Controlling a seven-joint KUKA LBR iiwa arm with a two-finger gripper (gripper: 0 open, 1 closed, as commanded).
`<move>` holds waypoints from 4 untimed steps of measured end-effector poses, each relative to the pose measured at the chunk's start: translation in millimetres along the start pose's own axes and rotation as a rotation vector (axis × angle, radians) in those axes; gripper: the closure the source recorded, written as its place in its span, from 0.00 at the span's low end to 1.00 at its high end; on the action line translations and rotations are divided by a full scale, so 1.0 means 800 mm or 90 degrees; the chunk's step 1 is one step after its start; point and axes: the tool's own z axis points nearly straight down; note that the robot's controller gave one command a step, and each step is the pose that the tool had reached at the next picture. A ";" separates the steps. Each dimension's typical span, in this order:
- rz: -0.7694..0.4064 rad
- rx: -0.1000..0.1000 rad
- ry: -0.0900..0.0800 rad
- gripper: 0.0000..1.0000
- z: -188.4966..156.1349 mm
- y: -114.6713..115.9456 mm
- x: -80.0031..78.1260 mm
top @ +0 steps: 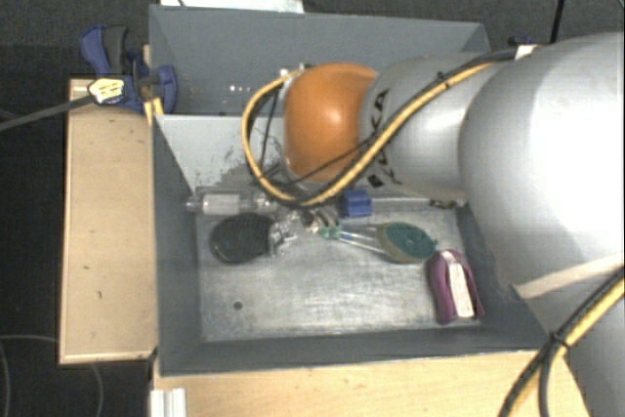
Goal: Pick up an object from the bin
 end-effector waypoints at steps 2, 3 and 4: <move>-0.063 -0.002 0.002 0.00 0.002 0.085 0.009; -0.057 -0.001 0.002 1.00 0.001 0.080 0.008; -0.112 0.000 -0.001 1.00 -0.200 0.076 0.014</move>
Offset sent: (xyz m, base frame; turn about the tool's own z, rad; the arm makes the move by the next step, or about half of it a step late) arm 0.0000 0.0000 0.0000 0.0000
